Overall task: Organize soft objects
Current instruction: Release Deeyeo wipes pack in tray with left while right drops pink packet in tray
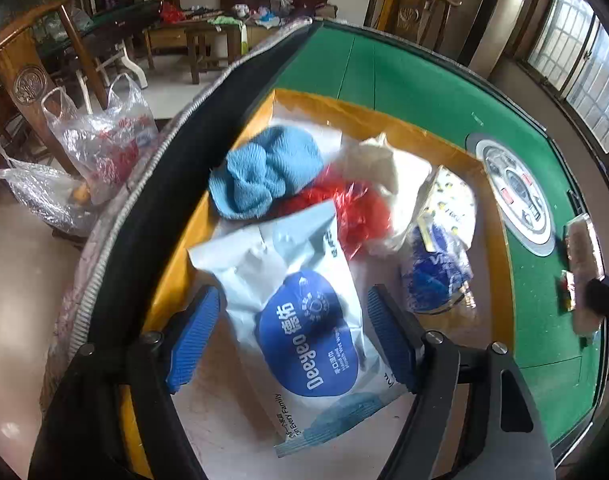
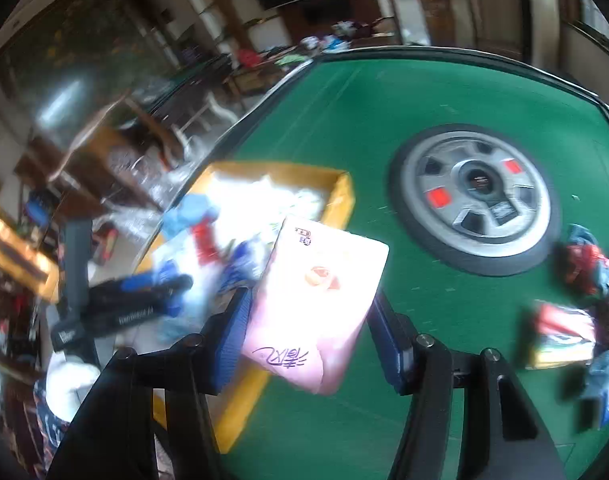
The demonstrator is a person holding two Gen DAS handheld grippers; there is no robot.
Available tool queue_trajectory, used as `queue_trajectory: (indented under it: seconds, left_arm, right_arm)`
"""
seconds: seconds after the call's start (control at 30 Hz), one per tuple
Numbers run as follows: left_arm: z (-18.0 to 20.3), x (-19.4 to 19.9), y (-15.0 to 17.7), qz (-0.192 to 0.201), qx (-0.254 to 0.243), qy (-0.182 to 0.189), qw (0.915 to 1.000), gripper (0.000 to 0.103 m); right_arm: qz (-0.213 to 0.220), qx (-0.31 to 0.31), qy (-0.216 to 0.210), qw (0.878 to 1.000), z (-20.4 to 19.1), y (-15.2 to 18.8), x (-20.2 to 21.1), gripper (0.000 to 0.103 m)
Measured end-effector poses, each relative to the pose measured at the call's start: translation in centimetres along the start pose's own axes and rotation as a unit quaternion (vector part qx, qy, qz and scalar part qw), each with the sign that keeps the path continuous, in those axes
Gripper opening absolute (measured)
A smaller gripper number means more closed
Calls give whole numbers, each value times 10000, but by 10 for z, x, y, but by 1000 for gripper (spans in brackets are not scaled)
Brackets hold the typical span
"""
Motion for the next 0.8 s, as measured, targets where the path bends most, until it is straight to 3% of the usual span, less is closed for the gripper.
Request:
queue_trajectory:
  seconds: [0.13,0.27,0.33,0.47,0.8]
  left_arm:
    - [-12,39,0,452,34,57,9990,77]
    - [-39,73,10,927,368,134,9949,77]
    - [-52,82,17,1065,551,162,9927,77]
    - [-70,91,36,1160,854,232,9893,77]
    - [-81,90,62,1172,1198,222,9856,77]
  right_arm:
    - [-323,431,-290,9981,-43,13,-27,54]
    - [-873,669,-720,9913,-79,27,-62,54]
    - [-1114,864,-721,9874,-94,34,-80,54]
    - [-1295,1136,-439,9841,-109,38,-105,54]
    - [-1018,1388,533,9836,-93,21,-136,53]
Point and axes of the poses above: each gripper's, at about its wrist camera, not at the fingertips, and x roughly against the way its jaws point, z to its right, y to its underside, the point moved 2 cm from there along -x, roughly the way its jaws point, and after that the axes turned 4 degrees about z, right-handed, at the moved point
